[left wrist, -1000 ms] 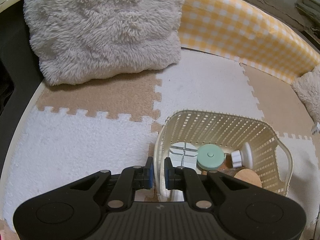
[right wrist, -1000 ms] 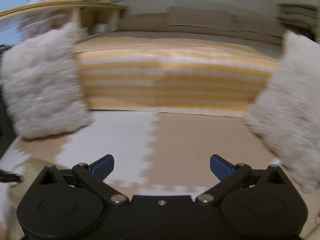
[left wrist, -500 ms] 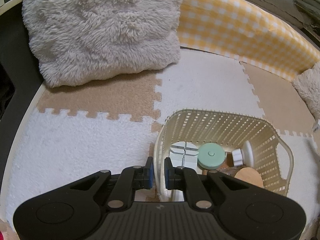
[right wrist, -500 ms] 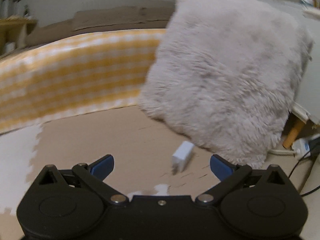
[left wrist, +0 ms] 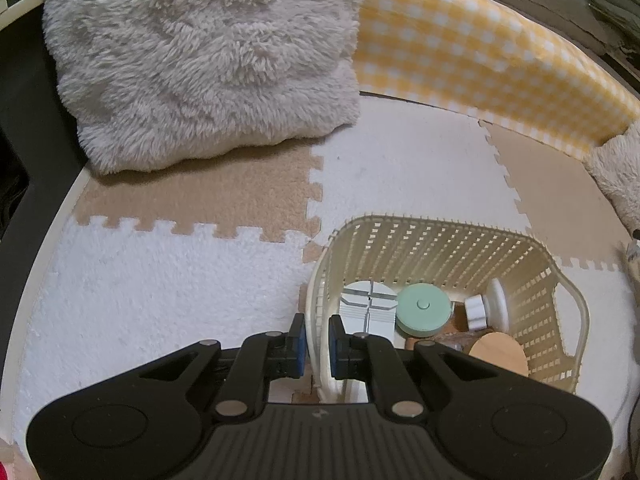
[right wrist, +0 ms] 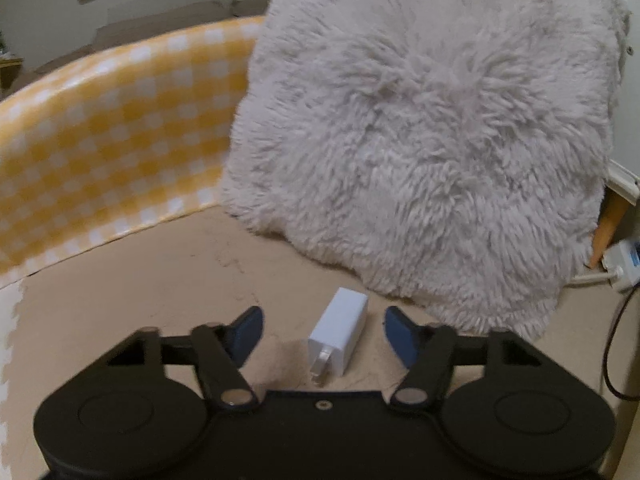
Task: Organize rigid objects
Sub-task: 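Move the right gripper to the white plug adapter and grasp it, then carry the white plug adapter into the basket and open the right gripper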
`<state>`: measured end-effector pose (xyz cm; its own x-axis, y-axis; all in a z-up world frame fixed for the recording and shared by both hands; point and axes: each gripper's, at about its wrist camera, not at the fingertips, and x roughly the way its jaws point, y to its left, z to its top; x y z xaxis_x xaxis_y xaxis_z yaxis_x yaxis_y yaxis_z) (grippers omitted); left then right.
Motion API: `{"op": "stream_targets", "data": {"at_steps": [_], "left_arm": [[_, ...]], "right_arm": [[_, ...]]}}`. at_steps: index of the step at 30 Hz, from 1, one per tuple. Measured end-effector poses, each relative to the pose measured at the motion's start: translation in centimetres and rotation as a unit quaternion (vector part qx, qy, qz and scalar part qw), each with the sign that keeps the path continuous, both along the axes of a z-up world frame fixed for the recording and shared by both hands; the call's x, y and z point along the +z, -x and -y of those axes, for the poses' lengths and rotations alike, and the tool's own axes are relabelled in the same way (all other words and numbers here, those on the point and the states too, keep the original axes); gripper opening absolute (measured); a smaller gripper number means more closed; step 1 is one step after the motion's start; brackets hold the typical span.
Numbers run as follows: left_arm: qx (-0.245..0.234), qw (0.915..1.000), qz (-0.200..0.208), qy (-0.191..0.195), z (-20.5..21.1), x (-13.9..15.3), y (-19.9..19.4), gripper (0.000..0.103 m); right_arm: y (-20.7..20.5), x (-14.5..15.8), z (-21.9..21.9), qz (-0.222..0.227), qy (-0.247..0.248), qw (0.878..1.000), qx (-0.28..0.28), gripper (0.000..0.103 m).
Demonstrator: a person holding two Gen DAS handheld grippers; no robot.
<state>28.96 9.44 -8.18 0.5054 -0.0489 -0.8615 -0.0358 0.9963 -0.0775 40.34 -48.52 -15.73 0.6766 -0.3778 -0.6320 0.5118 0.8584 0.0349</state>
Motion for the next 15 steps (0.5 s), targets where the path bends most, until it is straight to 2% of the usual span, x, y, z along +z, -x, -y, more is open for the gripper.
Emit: {"op": "stream_targets", "data": {"at_steps": [3, 8, 15], "left_arm": [[-0.003, 1.0000, 0.001, -0.006, 0.2, 0.0, 0.0, 0.010], [-0.003, 1.0000, 0.000, -0.005, 0.2, 0.0, 0.0, 0.010], [-0.004, 1.0000, -0.001, -0.005, 0.2, -0.1, -0.2, 0.010]], "right_arm": [[-0.5, -0.6, 0.1, 0.000, -0.005, 1.000, -0.006, 0.047], [-1.0, -1.7, -0.1, -0.021, 0.013, 1.000, -0.013, 0.031], [-1.2, -1.9, -0.5, -0.037, 0.031, 0.999, -0.002, 0.028]]}}
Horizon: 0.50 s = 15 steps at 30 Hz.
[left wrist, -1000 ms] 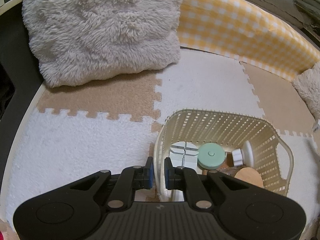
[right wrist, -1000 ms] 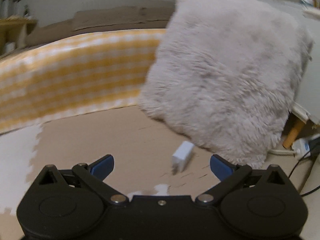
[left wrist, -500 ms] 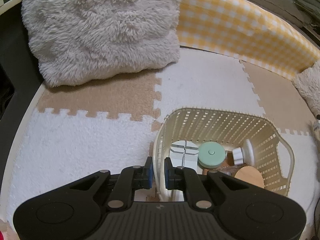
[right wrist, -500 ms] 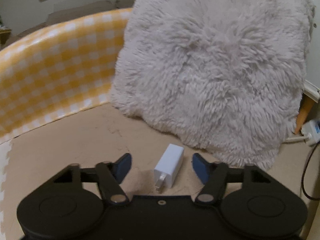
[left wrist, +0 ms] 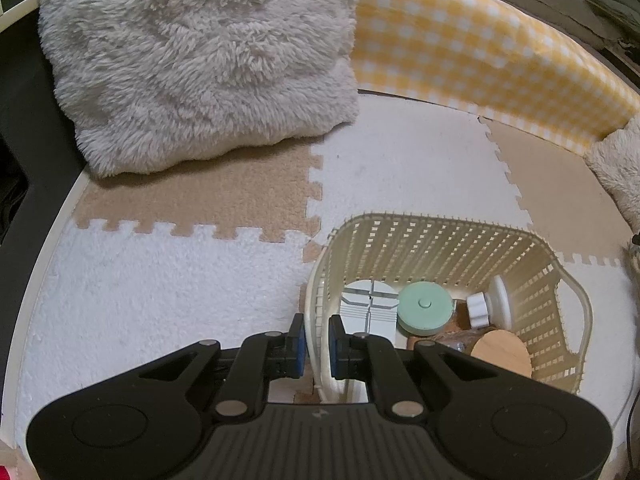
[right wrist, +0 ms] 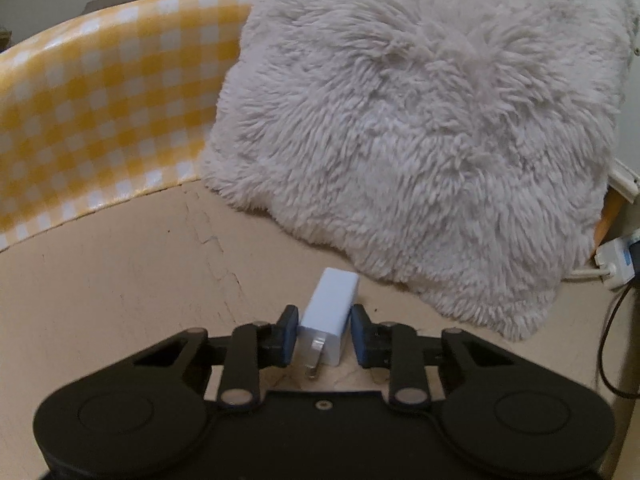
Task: Organize rigid objects
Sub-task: 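Carry the white plug adapter into the basket and open the right gripper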
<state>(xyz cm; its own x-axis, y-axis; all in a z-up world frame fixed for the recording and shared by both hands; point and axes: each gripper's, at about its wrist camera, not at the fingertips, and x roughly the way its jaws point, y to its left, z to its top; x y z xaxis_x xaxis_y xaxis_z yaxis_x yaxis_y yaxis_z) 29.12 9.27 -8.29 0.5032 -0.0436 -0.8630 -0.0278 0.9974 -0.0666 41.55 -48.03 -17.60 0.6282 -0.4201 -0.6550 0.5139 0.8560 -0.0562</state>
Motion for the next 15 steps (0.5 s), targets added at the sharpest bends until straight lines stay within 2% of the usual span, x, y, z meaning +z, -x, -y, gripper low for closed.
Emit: {"op": "stream_targets", "data": {"at_steps": [15], "left_arm": [[0.001, 1.0000, 0.000, 0.001, 0.1, 0.0, -0.1, 0.010]], "right_arm": [[2.1, 3.3, -2.8, 0.012, -0.004, 0.999, 0.040, 0.027]]}}
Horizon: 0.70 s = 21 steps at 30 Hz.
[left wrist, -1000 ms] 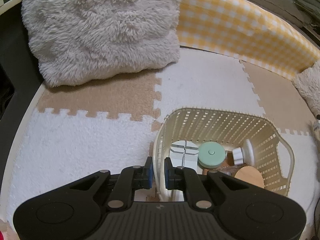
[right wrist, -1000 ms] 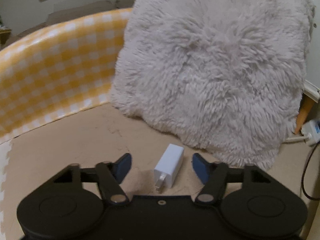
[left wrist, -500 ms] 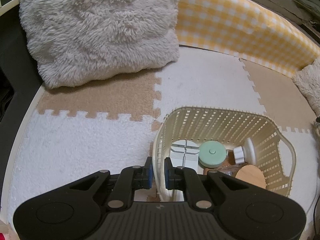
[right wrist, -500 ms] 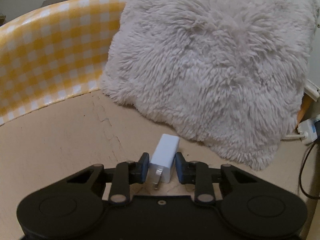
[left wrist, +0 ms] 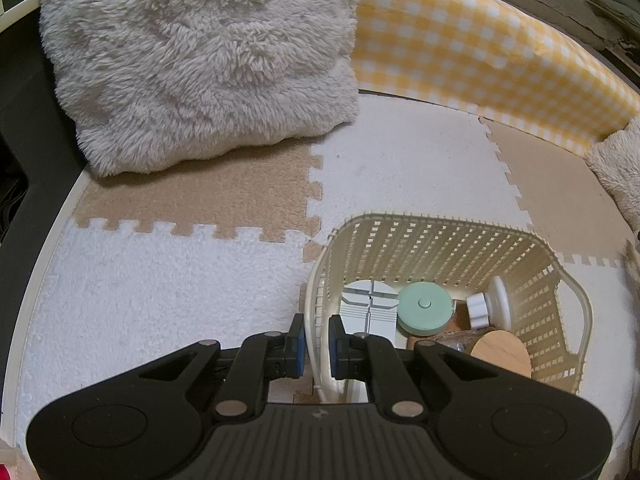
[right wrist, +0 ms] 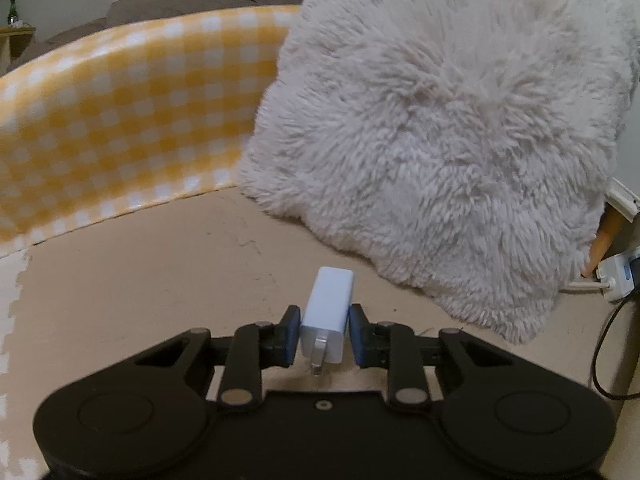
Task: Organize rigid objects
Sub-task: 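Carry the white plug adapter into the basket and open the right gripper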
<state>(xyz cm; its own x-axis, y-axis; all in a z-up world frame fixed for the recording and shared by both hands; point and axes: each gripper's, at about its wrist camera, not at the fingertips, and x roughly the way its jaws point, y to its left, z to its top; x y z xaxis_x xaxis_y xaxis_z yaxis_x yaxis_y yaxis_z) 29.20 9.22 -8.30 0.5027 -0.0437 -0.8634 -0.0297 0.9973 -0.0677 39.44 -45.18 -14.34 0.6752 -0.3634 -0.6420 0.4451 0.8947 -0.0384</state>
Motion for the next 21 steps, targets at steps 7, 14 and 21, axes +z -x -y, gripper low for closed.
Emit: {"op": "stream_targets", "data": {"at_steps": [7, 14, 21], "left_arm": [[0.000, 1.0000, 0.000, 0.000, 0.0, 0.0, 0.0, 0.010], [0.001, 1.0000, 0.000, 0.001, 0.0, 0.0, 0.0, 0.010], [0.002, 1.0000, 0.000, 0.003, -0.1, 0.0, 0.2, 0.011]], "right_arm": [[2.1, 2.7, -2.3, 0.022, -0.005, 0.999, 0.031, 0.027], [4.2, 6.4, -5.1, 0.070, -0.037, 0.994, 0.073, 0.027], [6.3, 9.7, -9.3, 0.115, -0.088, 0.981, 0.126, 0.027]]}}
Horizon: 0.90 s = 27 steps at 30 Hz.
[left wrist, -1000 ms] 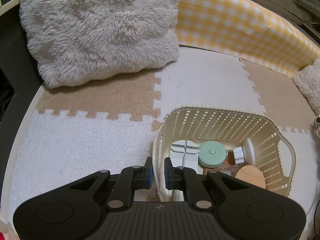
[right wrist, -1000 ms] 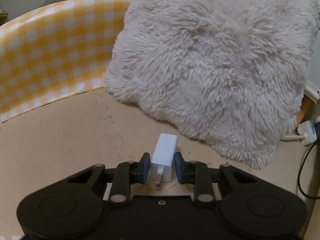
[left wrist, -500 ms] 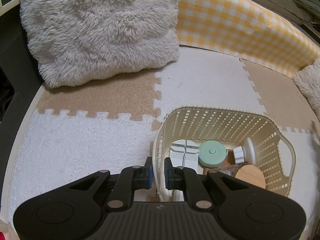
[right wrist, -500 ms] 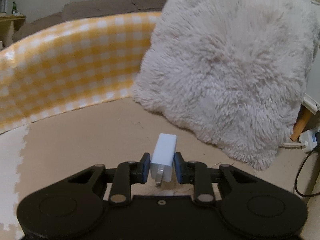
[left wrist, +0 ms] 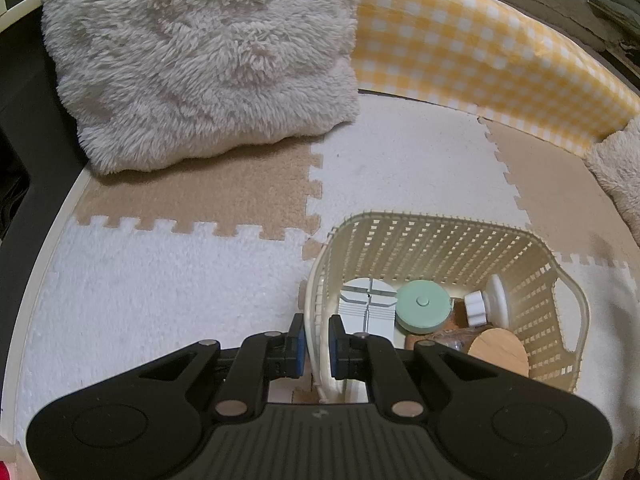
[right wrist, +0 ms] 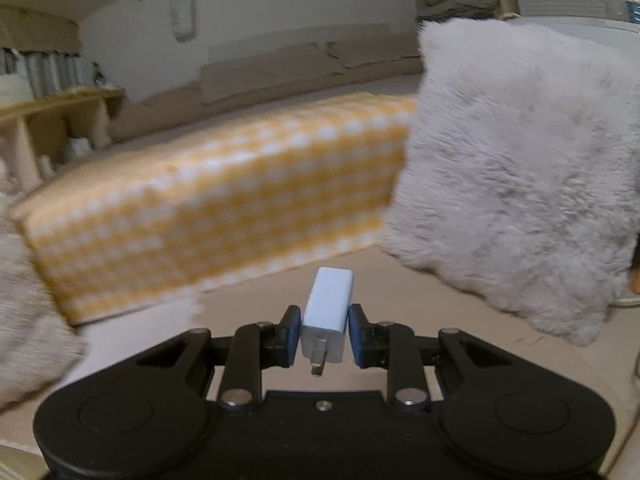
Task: Organize rigid objects
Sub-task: 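Carry the white plug adapter into the basket and open the right gripper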
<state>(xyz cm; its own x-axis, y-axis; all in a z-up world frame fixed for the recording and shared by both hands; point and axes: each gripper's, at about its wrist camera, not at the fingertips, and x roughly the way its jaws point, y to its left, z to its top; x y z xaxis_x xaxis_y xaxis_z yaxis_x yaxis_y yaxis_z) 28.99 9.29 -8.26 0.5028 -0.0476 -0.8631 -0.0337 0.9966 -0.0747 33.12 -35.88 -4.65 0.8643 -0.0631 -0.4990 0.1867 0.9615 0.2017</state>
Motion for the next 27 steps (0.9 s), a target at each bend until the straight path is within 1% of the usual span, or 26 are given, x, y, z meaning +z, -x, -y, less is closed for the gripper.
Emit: {"op": "stream_targets", "data": {"at_steps": [5, 8, 11, 14, 17, 20, 24, 27], "left_arm": [[0.000, 1.0000, 0.000, 0.002, -0.1, 0.0, 0.2, 0.011], [-0.003, 1.0000, 0.000, 0.000, 0.0, 0.1, 0.2, 0.011], [-0.003, 1.0000, 0.000, 0.000, 0.0, 0.1, 0.1, 0.011], [-0.002, 1.0000, -0.001, 0.002, -0.1, 0.1, 0.0, 0.011], [0.000, 1.0000, -0.002, 0.007, -0.2, 0.1, -0.1, 0.011], [0.002, 0.9999, -0.002, 0.010, -0.3, 0.1, 0.0, 0.011], [0.003, 0.9999, -0.002, 0.012, -0.3, 0.1, 0.0, 0.011], [0.004, 0.9999, -0.003, 0.015, -0.3, 0.1, -0.1, 0.011]], "right_arm": [[1.3, 1.5, -3.9, 0.017, -0.007, 0.998, 0.059, 0.027], [2.2, 2.1, -6.0, 0.019, -0.027, 0.995, 0.091, 0.027], [3.3, 2.4, -8.3, 0.018, -0.044, 0.991, 0.125, 0.027], [4.0, 2.4, -11.1, 0.008, -0.057, 0.984, 0.169, 0.027], [4.4, 1.9, -14.1, -0.004, -0.067, 0.975, 0.211, 0.027], [4.7, 0.8, -16.8, -0.021, -0.074, 0.967, 0.241, 0.027], [4.9, -1.0, -19.9, -0.058, -0.090, 0.956, 0.274, 0.027], [4.7, -2.6, -21.5, -0.087, -0.107, 0.947, 0.289, 0.027]]}}
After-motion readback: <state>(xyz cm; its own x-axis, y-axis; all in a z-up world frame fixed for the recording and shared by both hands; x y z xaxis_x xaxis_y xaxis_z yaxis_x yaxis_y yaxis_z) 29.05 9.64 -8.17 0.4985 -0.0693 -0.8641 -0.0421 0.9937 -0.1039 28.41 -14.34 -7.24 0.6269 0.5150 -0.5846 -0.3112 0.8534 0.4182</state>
